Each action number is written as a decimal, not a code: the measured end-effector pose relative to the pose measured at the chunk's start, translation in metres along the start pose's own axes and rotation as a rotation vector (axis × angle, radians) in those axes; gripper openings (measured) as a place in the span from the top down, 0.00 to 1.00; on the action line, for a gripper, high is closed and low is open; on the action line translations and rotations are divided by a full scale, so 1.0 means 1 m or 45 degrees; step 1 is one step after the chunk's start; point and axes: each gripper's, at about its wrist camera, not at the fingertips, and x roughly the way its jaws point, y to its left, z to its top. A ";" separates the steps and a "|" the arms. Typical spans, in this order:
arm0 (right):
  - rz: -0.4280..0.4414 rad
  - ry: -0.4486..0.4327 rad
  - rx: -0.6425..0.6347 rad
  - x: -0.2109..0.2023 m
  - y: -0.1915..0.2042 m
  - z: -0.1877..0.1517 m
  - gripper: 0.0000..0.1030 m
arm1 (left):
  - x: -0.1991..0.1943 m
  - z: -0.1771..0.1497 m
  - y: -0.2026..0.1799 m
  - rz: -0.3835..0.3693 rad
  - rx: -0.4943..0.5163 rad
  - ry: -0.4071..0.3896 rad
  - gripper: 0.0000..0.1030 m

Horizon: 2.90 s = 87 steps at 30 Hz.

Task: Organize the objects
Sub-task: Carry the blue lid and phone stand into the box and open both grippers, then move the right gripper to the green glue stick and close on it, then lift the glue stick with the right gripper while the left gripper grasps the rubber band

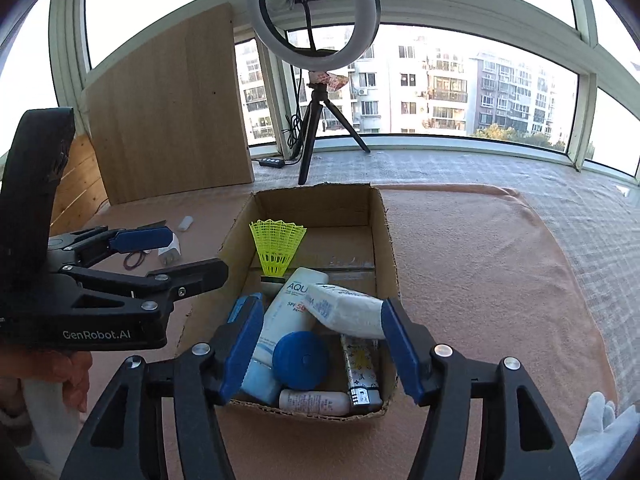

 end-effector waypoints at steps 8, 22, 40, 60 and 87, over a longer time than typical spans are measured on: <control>0.075 0.157 0.054 0.023 0.000 0.002 0.44 | -0.022 -0.017 0.046 0.051 -0.093 -0.004 0.10; 0.295 0.151 -0.236 0.071 0.167 0.036 0.42 | -0.099 -0.096 0.202 0.281 -0.396 -0.018 0.08; 0.383 0.319 -0.434 0.236 0.308 0.054 0.42 | -0.187 -0.203 0.331 0.481 -0.694 -0.024 0.07; 0.389 0.472 -0.511 0.242 0.329 0.041 0.87 | -0.209 -0.245 0.360 0.445 -0.848 -0.129 0.06; 0.363 0.371 -0.386 0.124 0.357 -0.006 0.87 | -0.172 -0.252 0.385 0.318 -0.733 -0.054 0.03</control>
